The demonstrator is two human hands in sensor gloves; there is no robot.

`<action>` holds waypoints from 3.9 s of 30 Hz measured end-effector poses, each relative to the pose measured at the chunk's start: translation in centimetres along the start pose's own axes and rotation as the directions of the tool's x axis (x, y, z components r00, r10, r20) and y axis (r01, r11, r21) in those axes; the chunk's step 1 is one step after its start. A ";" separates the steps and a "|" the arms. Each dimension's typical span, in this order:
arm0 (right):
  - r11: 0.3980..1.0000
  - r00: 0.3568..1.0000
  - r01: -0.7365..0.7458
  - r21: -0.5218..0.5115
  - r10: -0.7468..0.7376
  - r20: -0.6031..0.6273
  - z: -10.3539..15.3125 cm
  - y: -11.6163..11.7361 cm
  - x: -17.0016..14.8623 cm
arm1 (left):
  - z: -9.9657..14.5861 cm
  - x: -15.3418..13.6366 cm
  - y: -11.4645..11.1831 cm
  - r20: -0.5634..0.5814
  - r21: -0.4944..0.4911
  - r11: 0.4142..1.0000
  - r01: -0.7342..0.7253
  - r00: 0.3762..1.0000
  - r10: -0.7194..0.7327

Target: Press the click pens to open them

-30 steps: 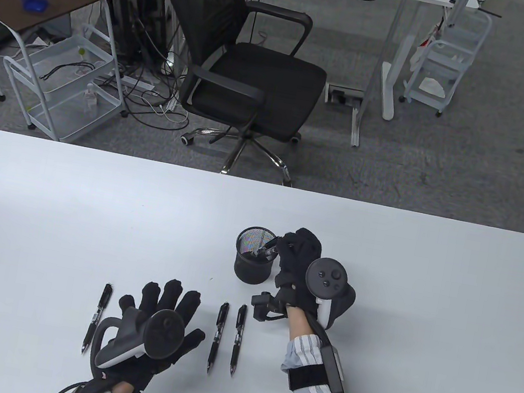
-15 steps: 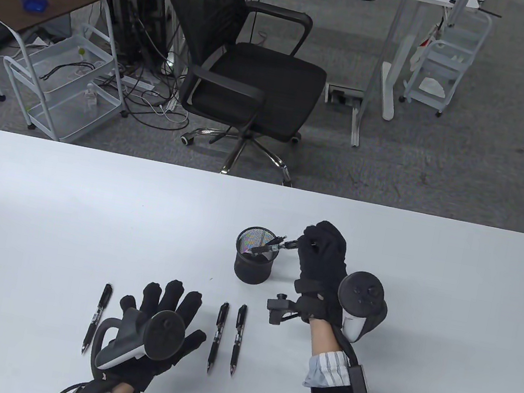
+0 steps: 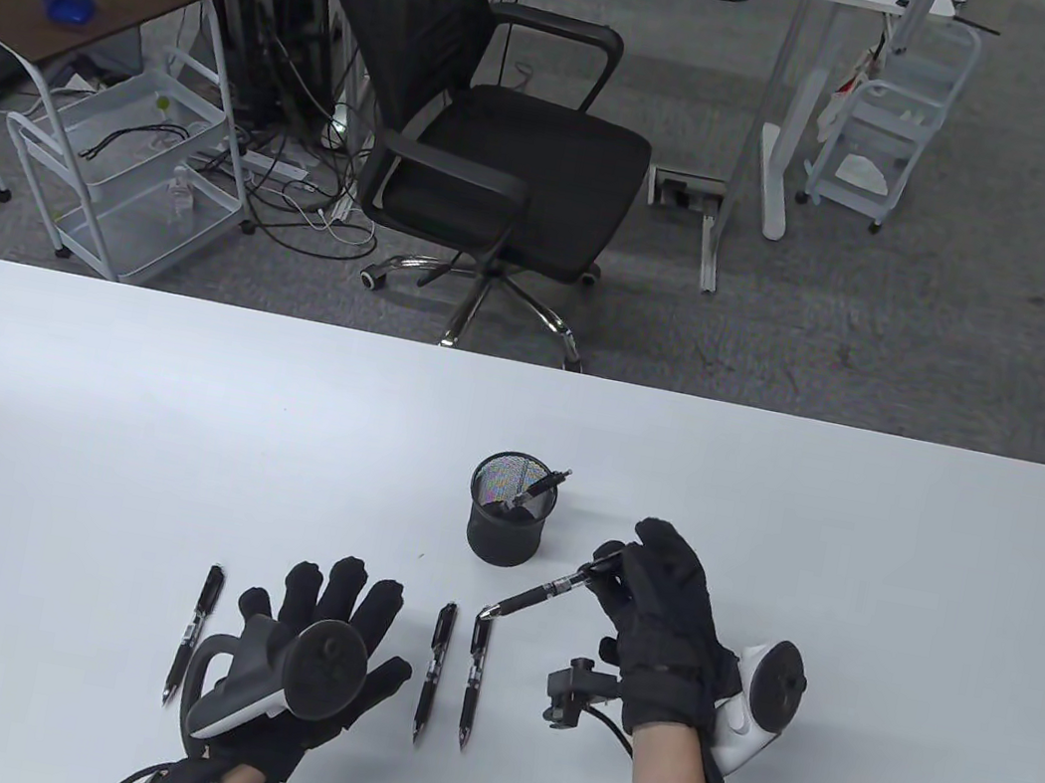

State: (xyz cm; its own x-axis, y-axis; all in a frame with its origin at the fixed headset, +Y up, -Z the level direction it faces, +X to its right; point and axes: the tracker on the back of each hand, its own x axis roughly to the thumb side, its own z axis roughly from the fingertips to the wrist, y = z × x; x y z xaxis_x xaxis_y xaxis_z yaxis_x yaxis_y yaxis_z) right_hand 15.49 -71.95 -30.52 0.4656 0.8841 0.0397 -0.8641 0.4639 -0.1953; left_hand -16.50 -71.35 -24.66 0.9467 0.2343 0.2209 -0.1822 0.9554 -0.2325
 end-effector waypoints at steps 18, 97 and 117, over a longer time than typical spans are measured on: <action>0.957 0.939 0.198 -0.212 -0.247 -0.238 0.6 -4.2 -5.4 | -0.3 0.3 -0.8 -0.001 -0.028 0.999 0.020 1.000 -0.020; 0.937 0.899 0.338 0.085 -0.295 -0.323 0.8 -2.5 -5.5 | 0.0 0.1 -0.2 0.000 -0.002 1.000 0.006 1.000 -0.006; 0.822 0.877 0.469 0.323 -0.390 -0.280 1.8 -1.2 -5.0 | 0.2 0.2 0.0 0.002 0.001 1.000 0.004 1.000 -0.004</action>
State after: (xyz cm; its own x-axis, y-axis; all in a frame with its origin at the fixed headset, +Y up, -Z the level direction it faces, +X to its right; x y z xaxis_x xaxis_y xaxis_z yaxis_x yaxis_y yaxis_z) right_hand 13.85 -76.81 -28.74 0.7989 0.5788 -0.1633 -0.5541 0.8140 0.1743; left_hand -16.35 -71.31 -24.46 0.9469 0.2306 0.2238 -0.1785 0.9566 -0.2304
